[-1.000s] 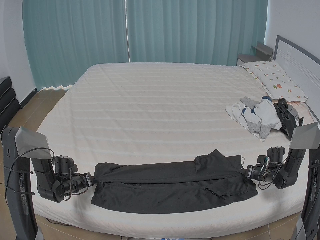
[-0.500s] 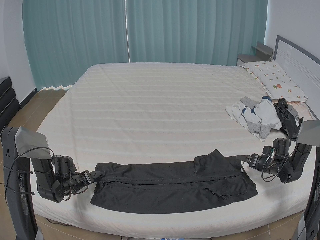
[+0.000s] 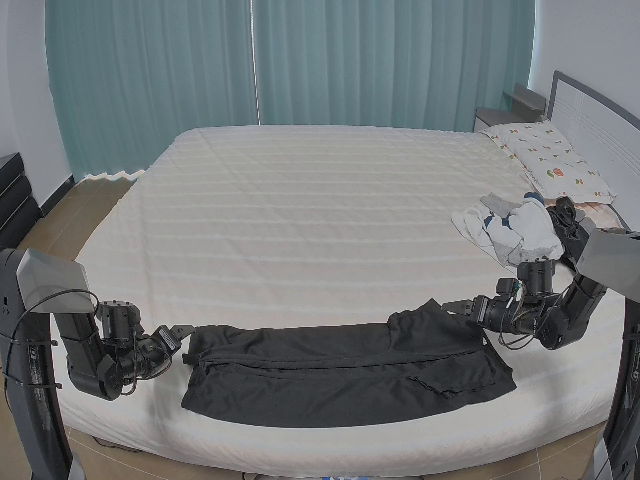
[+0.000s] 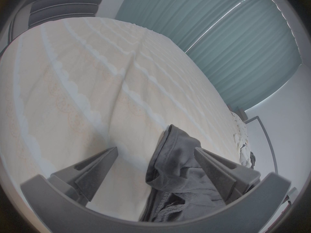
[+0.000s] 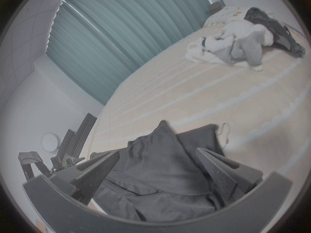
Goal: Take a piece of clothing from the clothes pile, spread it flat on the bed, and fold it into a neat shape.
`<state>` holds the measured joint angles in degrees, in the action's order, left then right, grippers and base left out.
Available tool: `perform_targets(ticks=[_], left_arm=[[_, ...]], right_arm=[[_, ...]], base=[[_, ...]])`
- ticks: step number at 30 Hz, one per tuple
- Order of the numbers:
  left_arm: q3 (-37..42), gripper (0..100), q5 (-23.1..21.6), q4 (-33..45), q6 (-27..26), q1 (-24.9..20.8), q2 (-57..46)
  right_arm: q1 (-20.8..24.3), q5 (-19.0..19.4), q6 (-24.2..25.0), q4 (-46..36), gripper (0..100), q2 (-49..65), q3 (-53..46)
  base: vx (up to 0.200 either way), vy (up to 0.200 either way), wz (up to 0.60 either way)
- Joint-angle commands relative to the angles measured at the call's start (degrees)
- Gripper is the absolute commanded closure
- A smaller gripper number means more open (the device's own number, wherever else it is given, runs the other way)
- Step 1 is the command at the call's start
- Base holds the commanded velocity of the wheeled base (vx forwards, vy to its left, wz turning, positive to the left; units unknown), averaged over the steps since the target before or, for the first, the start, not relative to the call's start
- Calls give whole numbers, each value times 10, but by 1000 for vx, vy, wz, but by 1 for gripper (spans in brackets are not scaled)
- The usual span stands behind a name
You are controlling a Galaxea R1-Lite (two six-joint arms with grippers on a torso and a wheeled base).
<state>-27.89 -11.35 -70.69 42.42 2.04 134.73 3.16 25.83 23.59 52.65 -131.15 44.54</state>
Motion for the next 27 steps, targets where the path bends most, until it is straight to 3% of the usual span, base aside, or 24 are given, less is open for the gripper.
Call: perform_targets(ticks=[1,16,17,27], left_arm=[[3,0,-1,-2,3,1,-6],[4,0,0,-3,3,0,-6],[4,0,0,-2,3,0,-6],[4,0,0,-3,3,0,-6]], right_arm=[[11,-1,-12,-9,0,-43,39],[7,-5,-61,-33,0,-70,53],[7,-6,-61,-32,100,-70,52],[-16,-23,-110,-19,100,-62,19]], base=[[0,0,0],[0,0,0],[0,0,0],[0,0,0]])
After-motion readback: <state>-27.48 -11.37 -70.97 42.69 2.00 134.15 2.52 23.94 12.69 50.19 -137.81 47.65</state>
